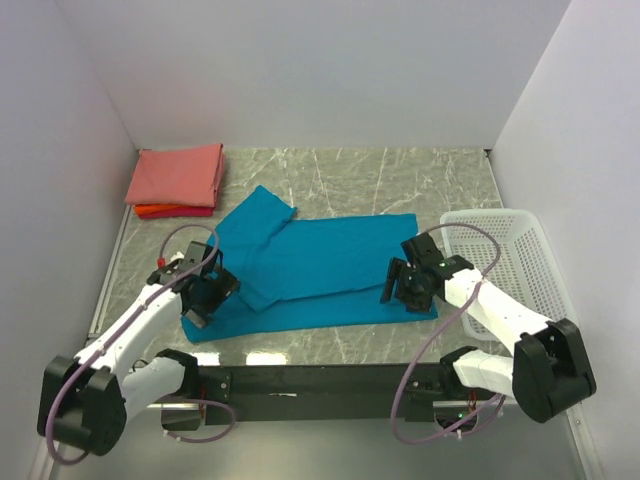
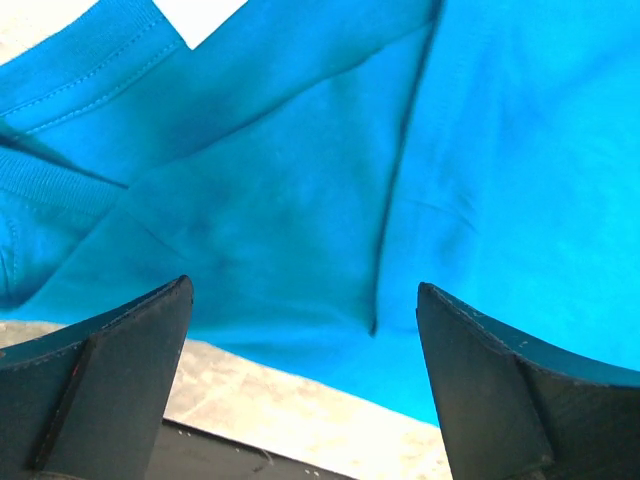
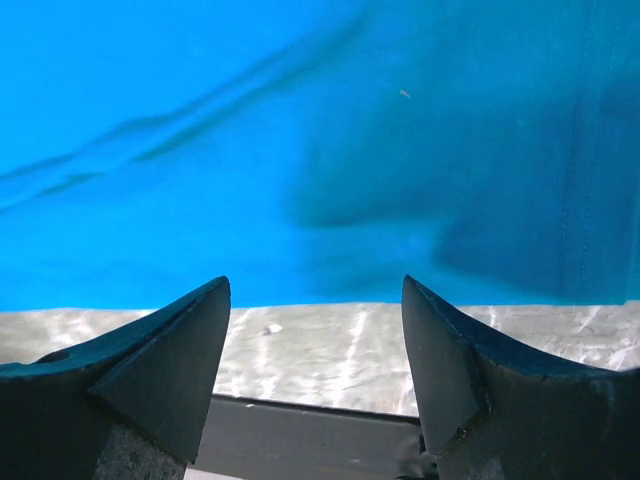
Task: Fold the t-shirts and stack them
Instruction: Fold the tshirt
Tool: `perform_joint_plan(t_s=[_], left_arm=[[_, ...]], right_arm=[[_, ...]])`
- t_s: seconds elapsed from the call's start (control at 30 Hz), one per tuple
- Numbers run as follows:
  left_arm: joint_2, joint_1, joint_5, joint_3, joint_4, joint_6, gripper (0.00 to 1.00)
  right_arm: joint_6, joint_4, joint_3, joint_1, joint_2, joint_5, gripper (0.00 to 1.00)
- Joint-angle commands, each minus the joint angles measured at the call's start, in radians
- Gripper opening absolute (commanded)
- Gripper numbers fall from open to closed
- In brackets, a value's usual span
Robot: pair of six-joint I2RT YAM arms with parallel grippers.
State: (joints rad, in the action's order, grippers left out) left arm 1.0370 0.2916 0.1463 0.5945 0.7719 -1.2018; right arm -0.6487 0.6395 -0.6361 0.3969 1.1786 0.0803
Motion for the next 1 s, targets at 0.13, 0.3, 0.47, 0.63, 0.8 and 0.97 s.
perform_joint_plan(t_s=[0.13,0.3,0.47,0.63,0.8,0.97], left_arm=[[-0.008,0.061,-0.088,0.071,-0.058,0.028,0.99],[0.078,0.127,-0.137,0.06,-0.149,0.047,0.9],[0.155,0.155,-0.171,0.042,-0.241,0.056,0.67],[0.23,0.178,-0.149,0.082,-0.197,0.058,0.56],[0.253,0.188,-0.149,0.088,-0.16,0.059,0.54],[0.274,0.192,-0.149,0.082,-0.203,0.054,0.31]], right_arm=[[0.049,-0.058,-0.128,0.01,-0.048,0.015,0.76],[0.044,-0.077,-0.119,0.01,-0.017,0.006,0.76],[0.05,-0.08,-0.111,0.01,-0.01,-0.007,0.76],[0.049,-0.069,-0.112,0.008,-0.014,-0.039,0.76],[0.052,-0.061,-0.111,0.007,-0.005,-0.048,0.76],[0.047,-0.072,-0.106,0.007,0.003,-0.047,0.76]])
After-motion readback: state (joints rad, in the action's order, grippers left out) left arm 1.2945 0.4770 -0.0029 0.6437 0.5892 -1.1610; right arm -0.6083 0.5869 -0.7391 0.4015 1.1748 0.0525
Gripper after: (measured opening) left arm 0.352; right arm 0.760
